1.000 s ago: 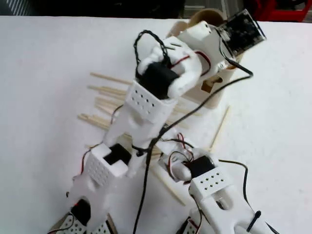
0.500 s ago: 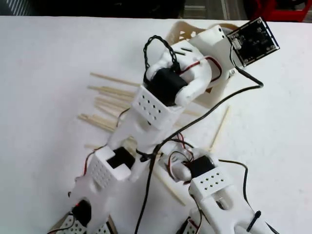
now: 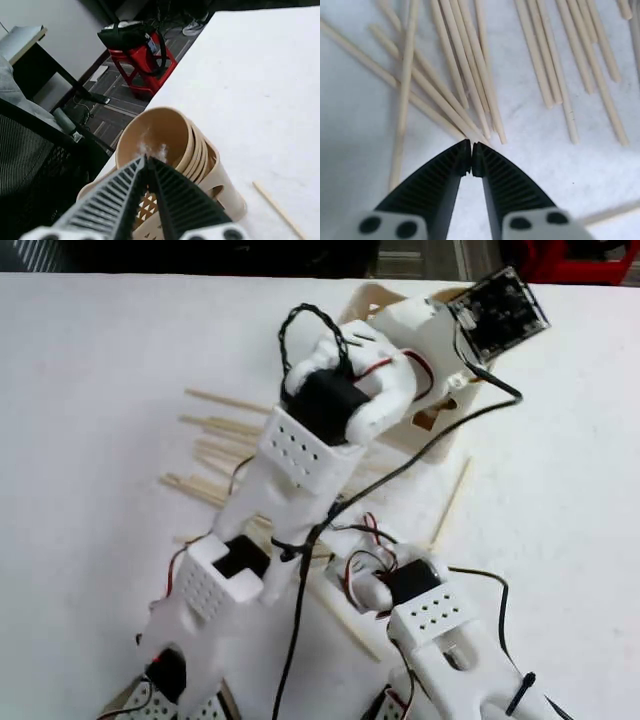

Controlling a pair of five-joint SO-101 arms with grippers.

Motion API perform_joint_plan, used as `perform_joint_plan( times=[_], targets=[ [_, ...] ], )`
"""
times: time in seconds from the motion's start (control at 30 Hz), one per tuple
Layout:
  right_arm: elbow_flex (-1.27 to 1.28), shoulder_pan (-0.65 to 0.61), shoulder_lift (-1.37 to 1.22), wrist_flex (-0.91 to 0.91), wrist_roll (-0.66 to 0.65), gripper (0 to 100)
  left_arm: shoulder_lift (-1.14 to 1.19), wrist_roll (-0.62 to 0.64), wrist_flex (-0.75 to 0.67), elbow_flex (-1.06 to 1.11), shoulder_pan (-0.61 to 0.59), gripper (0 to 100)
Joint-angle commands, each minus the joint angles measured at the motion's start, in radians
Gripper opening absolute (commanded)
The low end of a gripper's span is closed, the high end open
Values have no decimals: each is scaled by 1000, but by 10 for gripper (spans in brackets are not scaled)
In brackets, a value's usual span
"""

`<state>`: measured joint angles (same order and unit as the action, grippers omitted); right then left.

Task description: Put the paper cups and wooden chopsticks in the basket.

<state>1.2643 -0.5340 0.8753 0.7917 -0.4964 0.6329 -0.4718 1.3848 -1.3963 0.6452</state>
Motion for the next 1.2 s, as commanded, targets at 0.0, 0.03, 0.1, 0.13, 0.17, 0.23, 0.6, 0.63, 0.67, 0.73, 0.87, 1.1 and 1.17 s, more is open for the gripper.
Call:
perform_joint_plan(
  times=[0.0, 0.03, 0.1, 0.13, 0.17, 0.23, 0.6, 0.63, 0.67, 0.73, 0.87, 1.1, 1.17],
  targets=[
    [-5, -7, 19, -16, -8, 25, -12, 6, 48, -103, -50, 24],
    [-5, -7, 19, -16, -8, 25, -10, 8, 44, -110, -54, 24],
    [-5, -7, 19, -16, -8, 25, -7, 9, 14, -101, -53, 24],
    [-5, -7, 19, -16, -8, 25, -2, 8, -5, -83, -51, 24],
    [-5, -5, 19, -16, -8, 25, 8, 5, -31, -66, -50, 24],
    [-5, -4, 19, -16, -8, 25, 33, 5, -89, -37, -48, 24],
    [-5, -2, 19, -16, -8, 25, 200, 2, -87, -6, -27, 24],
    [-5, -2, 19, -16, -8, 25, 188, 2, -87, -6, -27, 24],
    [-5, -2, 19, -16, -8, 25, 168, 2, -89, -6, -27, 24],
    [-5, -2, 19, -16, -8, 25, 125, 3, -87, -28, -27, 24],
    [-5, -2, 19, -16, -8, 25, 35, 3, -41, -100, -24, 24],
    [-5, -1, 19, -16, -8, 25, -71, 8, 221, -241, -56, 24],
    [-5, -1, 19, -16, -8, 25, -88, 9, 307, -272, -79, 24]
  ],
)
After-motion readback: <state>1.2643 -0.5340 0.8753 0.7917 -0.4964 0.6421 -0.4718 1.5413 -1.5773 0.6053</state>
